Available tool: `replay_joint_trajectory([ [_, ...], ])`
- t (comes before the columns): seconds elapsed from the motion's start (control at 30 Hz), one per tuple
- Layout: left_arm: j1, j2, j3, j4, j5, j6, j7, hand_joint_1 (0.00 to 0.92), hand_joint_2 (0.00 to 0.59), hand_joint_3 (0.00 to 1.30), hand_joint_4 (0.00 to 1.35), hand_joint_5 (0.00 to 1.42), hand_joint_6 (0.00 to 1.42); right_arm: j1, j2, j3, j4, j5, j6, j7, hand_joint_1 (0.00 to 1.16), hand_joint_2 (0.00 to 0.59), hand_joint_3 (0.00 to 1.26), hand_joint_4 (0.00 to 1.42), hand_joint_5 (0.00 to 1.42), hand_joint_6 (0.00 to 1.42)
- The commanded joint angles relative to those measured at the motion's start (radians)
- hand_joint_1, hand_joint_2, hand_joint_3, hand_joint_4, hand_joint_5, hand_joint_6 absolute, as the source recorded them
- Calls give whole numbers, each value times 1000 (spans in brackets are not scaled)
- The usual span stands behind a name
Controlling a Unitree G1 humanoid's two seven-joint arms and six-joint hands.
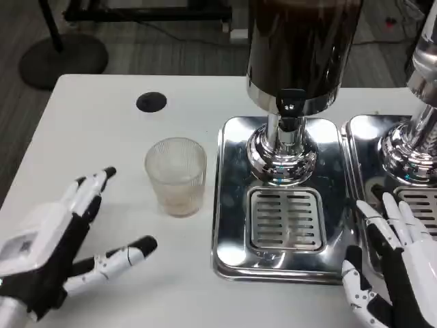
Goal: Grasp the cup under the faucet to collect the drink, then remove the cup.
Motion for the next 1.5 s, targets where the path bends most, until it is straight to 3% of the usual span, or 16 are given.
replay_joint_trajectory([
  [0.03,-62,-5,5,57,-27,16,3,0,57,0,0,0,184,3,9,3,-20,-3,-3,0,340,573,190,1,0,76],
  [0.53,-305,-33,-56,288,-92,-8,-6,0,27,0,0,114,349,22,17,-5,-50,12,-8,2,372,582,257,52,0,93],
  [0.83,-464,-48,-135,474,-84,-34,-6,113,21,0,0,170,349,17,22,-4,-55,16,-17,-1,378,582,299,71,0,103],
  [1.2,-618,-62,-215,717,-77,-109,-3,132,16,0,6,213,312,8,32,3,-48,18,-31,-4,387,575,334,88,1,124],
  [1.5,-654,-57,-255,793,-83,-171,-4,131,6,0,13,227,307,20,44,6,-55,15,-30,-8,394,573,338,95,3,127],
])
